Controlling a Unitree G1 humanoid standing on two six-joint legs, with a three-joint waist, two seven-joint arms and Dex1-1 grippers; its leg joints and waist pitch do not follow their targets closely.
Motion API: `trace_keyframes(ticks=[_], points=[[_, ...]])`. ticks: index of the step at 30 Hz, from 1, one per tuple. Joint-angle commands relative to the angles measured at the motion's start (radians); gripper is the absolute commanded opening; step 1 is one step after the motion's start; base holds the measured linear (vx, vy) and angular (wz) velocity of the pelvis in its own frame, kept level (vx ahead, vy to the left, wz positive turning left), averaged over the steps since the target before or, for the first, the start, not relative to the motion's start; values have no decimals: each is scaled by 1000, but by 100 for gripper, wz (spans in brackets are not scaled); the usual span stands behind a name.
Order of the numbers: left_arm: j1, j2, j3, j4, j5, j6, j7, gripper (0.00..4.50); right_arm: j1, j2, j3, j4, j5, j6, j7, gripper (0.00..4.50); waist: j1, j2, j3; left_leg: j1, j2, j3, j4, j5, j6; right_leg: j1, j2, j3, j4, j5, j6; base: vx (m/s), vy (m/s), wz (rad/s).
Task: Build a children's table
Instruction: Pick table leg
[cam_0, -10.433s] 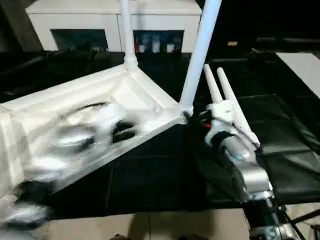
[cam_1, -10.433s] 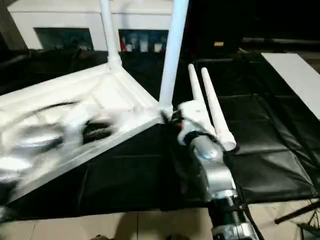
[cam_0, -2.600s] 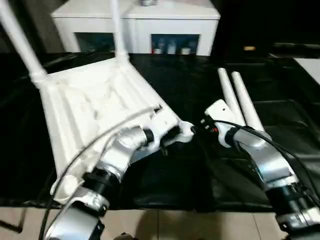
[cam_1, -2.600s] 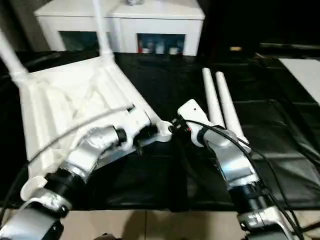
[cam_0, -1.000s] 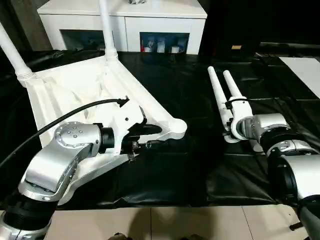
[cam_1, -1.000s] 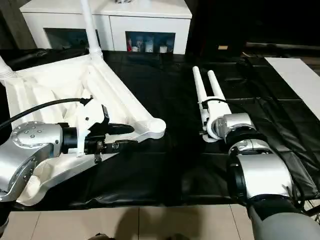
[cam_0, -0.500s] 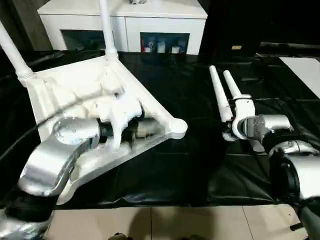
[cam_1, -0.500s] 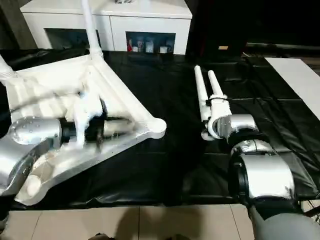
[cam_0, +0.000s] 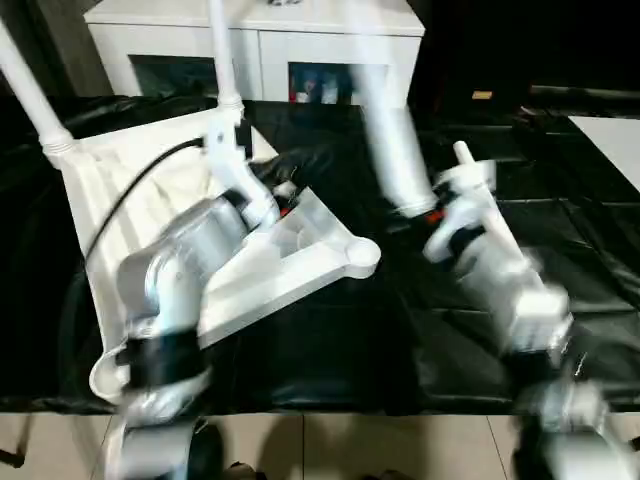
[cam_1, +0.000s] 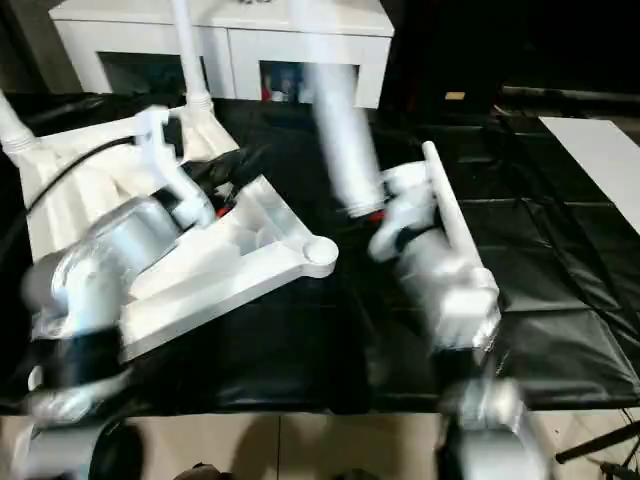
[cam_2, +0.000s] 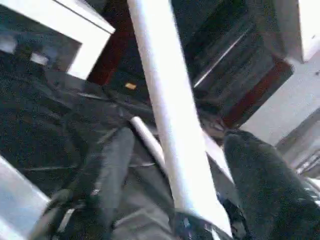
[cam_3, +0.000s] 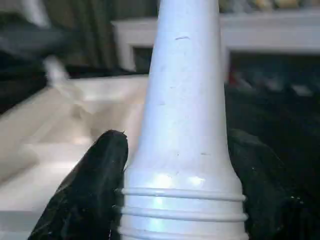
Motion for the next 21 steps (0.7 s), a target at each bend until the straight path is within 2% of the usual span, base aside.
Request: trace_keyframes(ticks=[1, 2, 3, 4, 5, 6, 7, 13, 14, 15, 18, 20, 21], points=[[-42, -12, 41, 49, -20, 9, 38, 352, 19, 4, 9, -110, 35, -22, 19, 274, 1, 0, -70, 19, 38, -14, -78, -237, 43, 52, -45, 39, -95, -294, -165, 0, 0, 0], [-42, -12, 41, 49, -20, 9, 38, 367, 19, 4, 9, -110, 35, -22, 19, 274, 4, 1, -71, 24, 39, -16, -79, -248, 38, 50, -47, 39, -97, -309, -158, 0, 0, 0], [-58, -19, 56, 65, -29, 10, 52, 374, 34, 10, 12, -146, 38, -8, 22, 274, 1, 0, -70, 20, 41, -21, -85, -259, 26, 53, -47, 38, -96, -317, -144, 0, 0, 0], [-67, -22, 64, 74, -36, 9, 64, 374, 46, 10, 17, -174, 38, 1, 25, 274, 1, 4, -71, 22, 41, -21, -84, -257, 22, 51, -47, 39, -95, -305, -146, 0, 0, 0], [-81, -27, 79, 88, -53, 8, 78, 384, 58, 9, 27, -202, 45, 17, 36, 274, -1, 0, -72, 19, 42, -22, -86, -245, 22, 55, -48, 39, -93, -274, -152, 0, 0, 0], [-93, -31, 91, 101, -68, 6, 89, 399, 69, 5, 38, -230, 50, 32, 49, 274, 3, 3, -74, 22, 42, -22, -86, -236, 26, 55, -48, 39, -92, -247, -159, 0, 0, 0], [-104, -29, 96, 116, -84, -3, 87, 413, 84, -10, 67, -262, 55, 46, 72, 274, 1, 0, -72, 18, 41, -22, -87, -231, 31, 58, -48, 38, -94, -238, -162, 0, 0, 0], [-125, -42, 138, 103, -163, 10, 73, 450, 111, -35, 105, -315, 79, 112, 108, 274, 2, -1, -74, 15, 41, -20, -82, -183, 48, 62, -53, 41, -88, -185, -186, 0, 0, 0], [-125, -42, 138, 103, -163, 10, 73, 450, 111, -35, 105, -315, 79, 112, 108, 274, 1, -11, -73, 14, 41, -18, -82, -184, 52, 62, -53, 41, -89, -193, -185, 0, 0, 0], [-118, -34, 127, 85, -176, 23, 54, 450, 114, -40, 101, -326, 102, 145, 122, 274, 3, -8, -71, 16, 41, -18, -82, -194, 52, 59, -55, 41, -93, -231, -180, 0, 0, 0], [-95, -20, 100, 42, -212, 64, 3, 450, 101, -38, 69, -326, 137, 178, 115, 273, 4, -7, -70, 17, 45, -21, -85, -199, 42, 58, -56, 41, -92, -259, -170, 0, 0, 0], [-91, -19, 104, 44, -217, 69, 18, 450, 87, -35, 47, -321, 154, 186, 96, 273, 2, -8, -69, 17, 44, -20, -85, -201, 37, 57, -55, 41, -92, -255, -170, 0, 0, 0], [-89, -19, 121, 61, -224, 65, 31, 450, 67, -30, 17, -311, 174, 191, 75, 273, 2, -8, -68, 17, 43, -19, -85, -208, 34, 56, -55, 41, -95, -269, -164, 0, 0, 0]])
